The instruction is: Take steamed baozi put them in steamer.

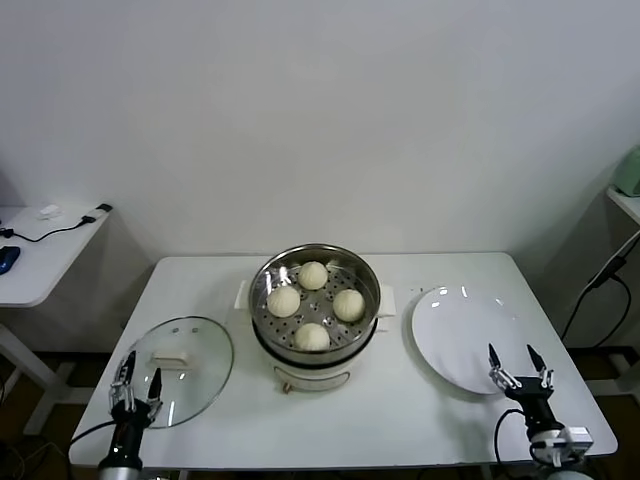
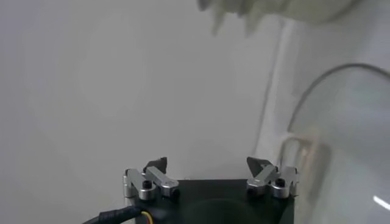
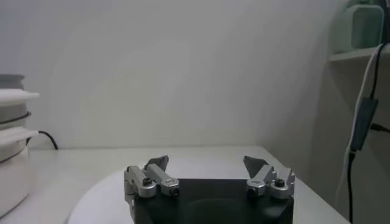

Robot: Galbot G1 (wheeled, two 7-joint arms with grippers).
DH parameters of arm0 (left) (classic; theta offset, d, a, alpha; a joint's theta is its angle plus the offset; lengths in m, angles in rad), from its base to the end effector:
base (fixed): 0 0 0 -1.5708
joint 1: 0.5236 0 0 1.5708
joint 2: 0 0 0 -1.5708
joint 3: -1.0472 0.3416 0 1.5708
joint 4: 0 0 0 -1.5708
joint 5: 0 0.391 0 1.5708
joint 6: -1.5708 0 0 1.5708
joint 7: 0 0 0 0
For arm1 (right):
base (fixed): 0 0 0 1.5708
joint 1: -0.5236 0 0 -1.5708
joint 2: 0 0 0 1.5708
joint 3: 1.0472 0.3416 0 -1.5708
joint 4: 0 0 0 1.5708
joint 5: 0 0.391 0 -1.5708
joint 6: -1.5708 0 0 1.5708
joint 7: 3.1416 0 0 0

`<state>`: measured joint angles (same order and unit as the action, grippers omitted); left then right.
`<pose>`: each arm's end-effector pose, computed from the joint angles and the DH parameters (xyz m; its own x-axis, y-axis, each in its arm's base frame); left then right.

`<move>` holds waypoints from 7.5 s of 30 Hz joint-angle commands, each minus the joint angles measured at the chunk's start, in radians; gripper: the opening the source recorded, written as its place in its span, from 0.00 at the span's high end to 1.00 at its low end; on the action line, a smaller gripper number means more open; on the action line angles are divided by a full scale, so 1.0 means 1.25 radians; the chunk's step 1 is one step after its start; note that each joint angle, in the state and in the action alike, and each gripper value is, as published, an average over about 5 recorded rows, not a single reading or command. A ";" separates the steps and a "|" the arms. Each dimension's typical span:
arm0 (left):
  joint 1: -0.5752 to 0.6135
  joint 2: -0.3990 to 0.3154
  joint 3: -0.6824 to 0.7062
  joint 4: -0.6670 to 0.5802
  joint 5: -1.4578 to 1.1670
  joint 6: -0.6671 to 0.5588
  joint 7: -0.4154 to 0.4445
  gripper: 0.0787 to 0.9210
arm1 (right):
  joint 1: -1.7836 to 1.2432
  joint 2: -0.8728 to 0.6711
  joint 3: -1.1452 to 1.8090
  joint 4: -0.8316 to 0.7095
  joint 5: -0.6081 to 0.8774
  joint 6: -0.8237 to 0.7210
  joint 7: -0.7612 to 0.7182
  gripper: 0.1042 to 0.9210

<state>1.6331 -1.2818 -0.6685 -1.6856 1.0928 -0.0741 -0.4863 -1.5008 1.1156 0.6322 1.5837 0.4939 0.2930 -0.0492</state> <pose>0.1718 0.1383 -0.4363 -0.9923 -0.1082 -0.0601 -0.0747 0.1361 0.9879 0.2251 -0.1860 -0.4253 -0.9939 0.0488 0.0992 0.0493 0.9988 0.0023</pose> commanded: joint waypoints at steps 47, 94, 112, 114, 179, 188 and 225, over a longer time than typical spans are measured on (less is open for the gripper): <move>-0.211 0.036 0.040 0.237 0.141 0.031 0.071 0.53 | -0.060 0.066 0.027 0.008 -0.052 0.034 -0.017 0.12; -0.378 -0.022 0.548 -0.346 0.308 0.622 0.547 0.93 | -0.065 0.093 0.020 0.069 -0.140 -0.030 0.033 0.12; -0.484 -0.164 0.661 -0.137 0.340 0.639 0.541 0.93 | -0.080 0.094 0.023 0.047 -0.126 -0.003 0.032 0.12; -0.489 -0.167 0.661 -0.121 0.338 0.639 0.535 0.93 | -0.082 0.091 0.024 0.045 -0.120 -0.001 0.033 0.12; -0.327 -0.010 0.478 -0.339 -0.146 0.359 0.311 0.24 | -0.077 0.093 0.000 0.048 -0.100 0.033 0.046 0.12; -0.170 -0.012 0.131 -0.373 -0.887 0.036 0.233 0.12 | -0.071 0.098 0.001 0.056 -0.100 0.092 0.035 0.12; -0.044 0.082 0.092 -0.034 -1.175 -0.240 0.384 0.12 | -0.059 0.107 -0.017 0.037 -0.109 0.085 0.055 0.12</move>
<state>1.5624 -1.1874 -0.5425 -1.7732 -0.3209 -0.3319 -0.0114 -1.5730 1.2488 0.6103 1.6307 0.3586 0.3991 0.0148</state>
